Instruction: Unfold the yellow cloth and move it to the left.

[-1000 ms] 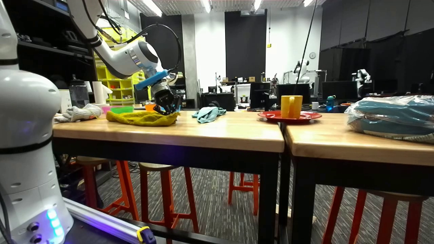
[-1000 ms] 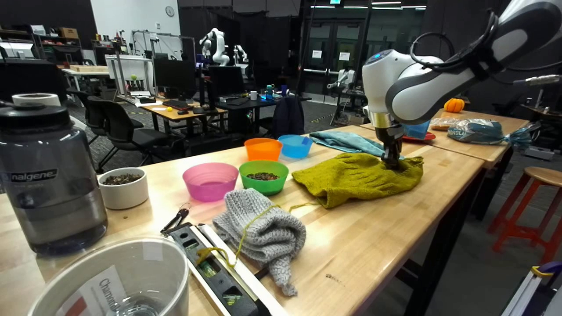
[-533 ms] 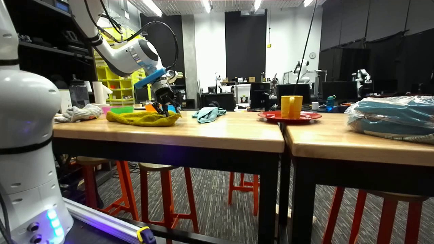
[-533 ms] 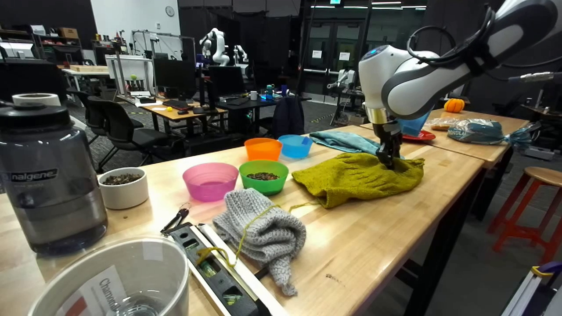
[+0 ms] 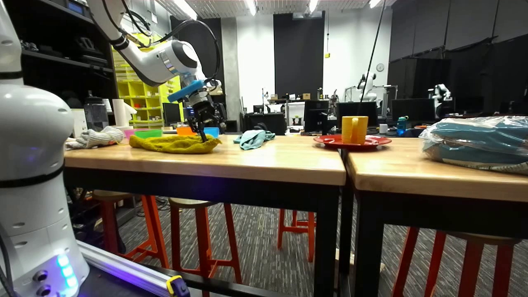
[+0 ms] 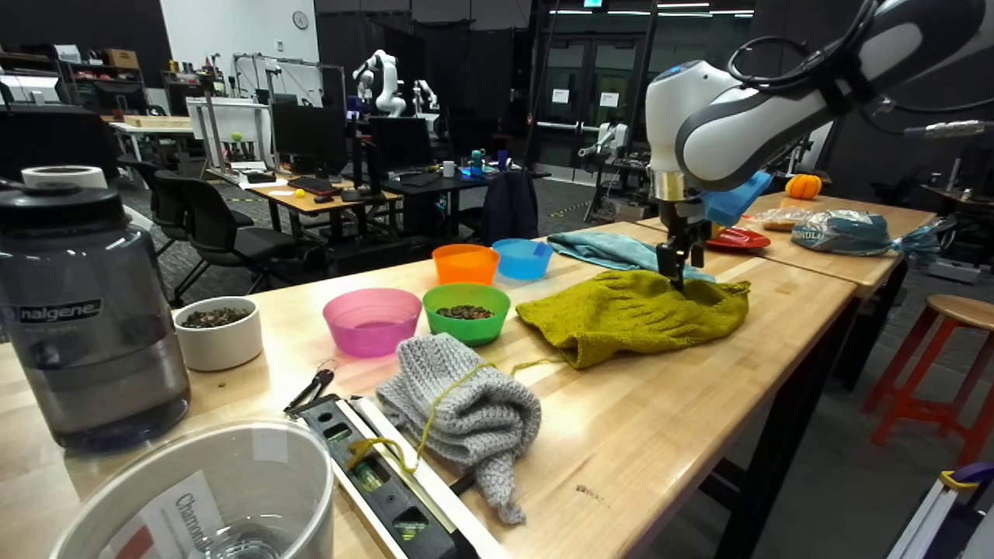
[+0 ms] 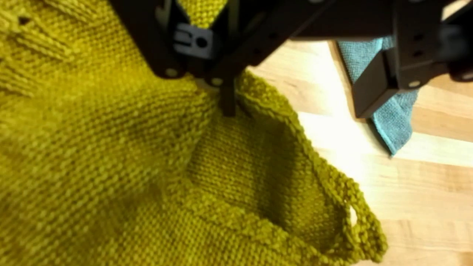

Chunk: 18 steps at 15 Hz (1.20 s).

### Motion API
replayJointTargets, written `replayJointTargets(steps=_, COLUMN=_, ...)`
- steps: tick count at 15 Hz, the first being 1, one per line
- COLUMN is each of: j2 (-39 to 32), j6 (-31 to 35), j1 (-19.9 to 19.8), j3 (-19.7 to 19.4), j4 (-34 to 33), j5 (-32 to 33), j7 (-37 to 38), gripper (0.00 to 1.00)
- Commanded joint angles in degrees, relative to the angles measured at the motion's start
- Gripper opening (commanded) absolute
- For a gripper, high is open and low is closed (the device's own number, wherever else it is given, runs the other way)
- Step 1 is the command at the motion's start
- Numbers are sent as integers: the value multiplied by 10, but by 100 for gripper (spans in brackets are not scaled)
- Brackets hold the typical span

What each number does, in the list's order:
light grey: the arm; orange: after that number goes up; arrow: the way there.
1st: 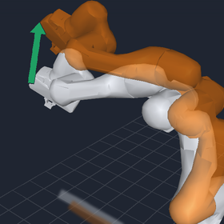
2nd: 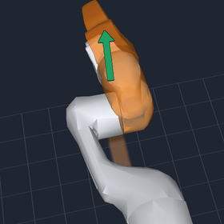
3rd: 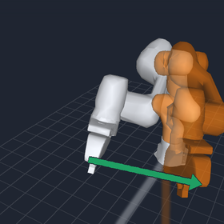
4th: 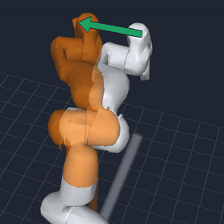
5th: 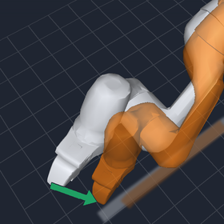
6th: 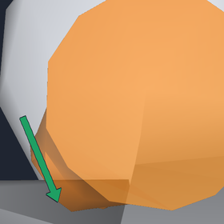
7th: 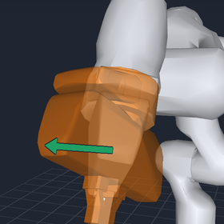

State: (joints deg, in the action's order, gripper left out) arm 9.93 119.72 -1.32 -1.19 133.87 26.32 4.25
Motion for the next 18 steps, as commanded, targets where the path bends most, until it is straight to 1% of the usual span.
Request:
replayJointTargets(steps=1, j2=32, j6=5, j1=6, j3=7, j4=0, j5=-49, j7=-16, gripper=70)
replayJointTargets(steps=3, j2=42, j6=-8, j1=11, j3=14, j4=-8, j5=-67, j7=-9, gripper=66)
replayJointTargets(steps=4, j2=46, j6=-9, j1=12, j3=18, j4=-10, j5=-71, j7=-6, gripper=53)
replayJointTargets(steps=5, j2=50, j6=-15, j1=13, j3=22, j4=-13, j5=-75, j7=-4, gripper=43)
replayJointTargets(steps=8, j2=55, j6=-25, j1=17, j3=29, j4=-16, j5=-99, j7=-2, gripper=24)
replayJointTargets(steps=9, j2=55, j6=-34, j1=17, j3=31, j4=-17, j5=-109, j7=1, gripper=14)
replayJointTargets(steps=11, j2=55, j6=-50, j1=18, j3=30, j4=-17, j5=-131, j7=1, gripper=0)
replayJointTargets(steps=15, j2=61, j6=-73, j1=16, j3=31, j4=-10, j5=-150, j7=10, gripper=0)
replayJointTargets(steps=18, j2=65, j6=-92, j1=12, j3=29, j4=-2, j5=-152, j7=23, gripper=0)
